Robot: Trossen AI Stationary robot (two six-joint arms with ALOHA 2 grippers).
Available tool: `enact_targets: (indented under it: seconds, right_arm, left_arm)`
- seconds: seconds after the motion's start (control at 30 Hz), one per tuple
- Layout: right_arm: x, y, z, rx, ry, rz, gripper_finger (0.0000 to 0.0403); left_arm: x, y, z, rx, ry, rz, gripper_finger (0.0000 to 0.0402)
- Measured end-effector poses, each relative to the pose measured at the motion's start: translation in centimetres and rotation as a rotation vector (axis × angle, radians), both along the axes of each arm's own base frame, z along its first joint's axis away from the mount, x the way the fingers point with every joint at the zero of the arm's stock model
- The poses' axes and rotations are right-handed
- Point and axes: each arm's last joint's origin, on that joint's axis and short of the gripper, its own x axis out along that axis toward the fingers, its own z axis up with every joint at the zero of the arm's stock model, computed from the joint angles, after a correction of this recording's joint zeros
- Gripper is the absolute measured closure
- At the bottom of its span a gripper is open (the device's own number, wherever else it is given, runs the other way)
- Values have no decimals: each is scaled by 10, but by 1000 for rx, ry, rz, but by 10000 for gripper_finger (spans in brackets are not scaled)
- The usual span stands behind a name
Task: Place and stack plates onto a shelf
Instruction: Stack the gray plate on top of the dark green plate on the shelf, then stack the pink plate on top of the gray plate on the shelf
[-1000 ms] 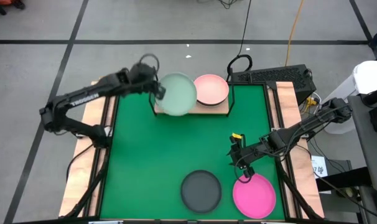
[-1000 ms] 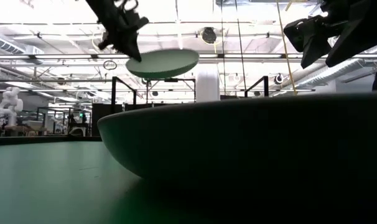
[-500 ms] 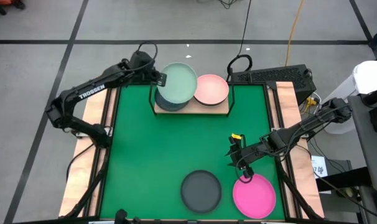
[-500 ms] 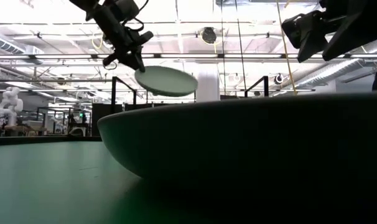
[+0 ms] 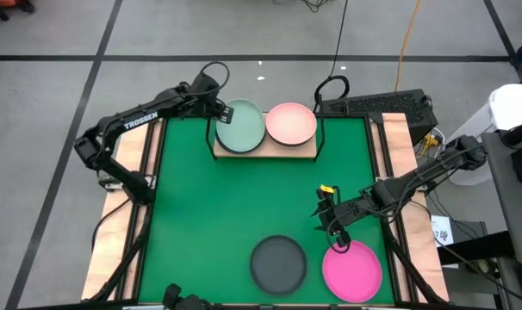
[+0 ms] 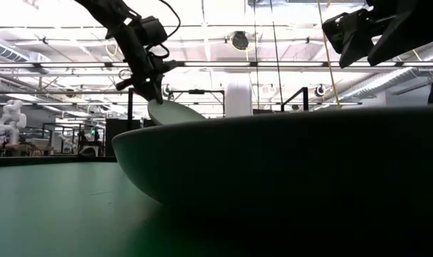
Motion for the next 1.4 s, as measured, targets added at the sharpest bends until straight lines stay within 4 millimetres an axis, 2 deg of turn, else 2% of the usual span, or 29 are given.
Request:
enact_targets:
  seconds: [0.23, 0.6, 1.0, 1.07, 1.2, 1.4]
  right_arm:
    - [0, 0, 0, 0, 0, 0, 234]
    - [0, 0, 0, -4, 0, 7, 234]
    - [0, 0, 0, -4, 1, 8, 234]
    - [0, 0, 0, -4, 1, 8, 234]
    - [-3, -1, 3, 19, -1, -6, 234]
    - [-11, -3, 2, 118, 140, 3, 234]
  left_arm:
    - [1, 0, -2, 27, 43, -75, 339]
    - [-2, -3, 0, 16, 53, -84, 236]
    - [-8, -11, 14, 53, 27, -108, 226]
    - [-9, -13, 20, 56, 11, -134, 226]
    - [-13, -26, 49, 130, -70, -220, 226]
    - [-28, -75, 91, 310, -145, -300, 227]
